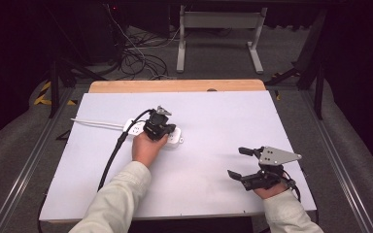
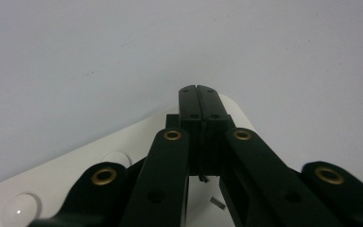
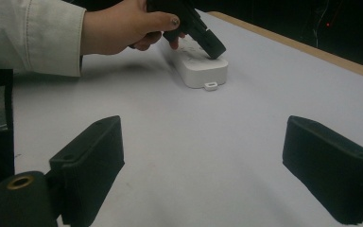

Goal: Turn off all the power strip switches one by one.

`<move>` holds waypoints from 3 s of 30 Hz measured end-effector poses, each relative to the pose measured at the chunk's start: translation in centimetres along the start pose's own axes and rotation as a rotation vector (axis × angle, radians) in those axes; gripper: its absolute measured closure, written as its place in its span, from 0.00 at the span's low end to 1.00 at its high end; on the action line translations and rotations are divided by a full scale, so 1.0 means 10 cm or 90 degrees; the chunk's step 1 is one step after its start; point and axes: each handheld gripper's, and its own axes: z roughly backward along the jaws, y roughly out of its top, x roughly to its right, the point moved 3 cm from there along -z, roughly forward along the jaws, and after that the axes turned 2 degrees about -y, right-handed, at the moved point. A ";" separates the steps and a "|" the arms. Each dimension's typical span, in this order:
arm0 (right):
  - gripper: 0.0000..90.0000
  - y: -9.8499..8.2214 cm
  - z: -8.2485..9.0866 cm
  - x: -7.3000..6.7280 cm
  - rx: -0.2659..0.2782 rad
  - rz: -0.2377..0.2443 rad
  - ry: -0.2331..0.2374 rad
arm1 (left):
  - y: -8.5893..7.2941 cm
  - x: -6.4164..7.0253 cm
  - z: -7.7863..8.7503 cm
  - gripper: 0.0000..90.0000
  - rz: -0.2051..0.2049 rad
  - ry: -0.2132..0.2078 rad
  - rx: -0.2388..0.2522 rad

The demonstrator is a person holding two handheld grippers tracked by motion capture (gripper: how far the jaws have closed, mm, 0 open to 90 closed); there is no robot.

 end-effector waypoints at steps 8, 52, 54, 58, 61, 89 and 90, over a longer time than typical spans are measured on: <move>0.15 0.00 0.00 0.00 -0.001 0.001 0.001 | 0.00 0.00 0.00 1.00 -0.005 0.001 -0.004; 0.15 -0.01 -0.01 -0.01 -0.006 0.003 0.005 | -0.05 -0.26 0.25 1.00 0.024 0.073 0.002; 0.15 -0.01 -0.01 -0.01 -0.005 0.002 0.006 | -0.05 -0.26 0.23 1.00 0.024 0.072 0.001; 0.15 -0.01 -0.01 -0.01 -0.005 0.003 0.006 | -0.07 -0.25 0.19 1.00 0.018 0.075 -0.014; 0.15 -0.01 -0.01 -0.01 -0.005 0.003 0.006 | -0.08 -0.26 0.19 1.00 0.019 0.075 -0.015; 0.15 -0.01 -0.02 -0.01 -0.008 0.005 0.007 | -0.11 -0.22 0.15 1.00 0.005 0.093 -0.010; 0.15 -0.01 -0.02 -0.01 -0.008 0.005 0.008 | -0.11 -0.22 0.16 1.00 0.006 0.091 -0.010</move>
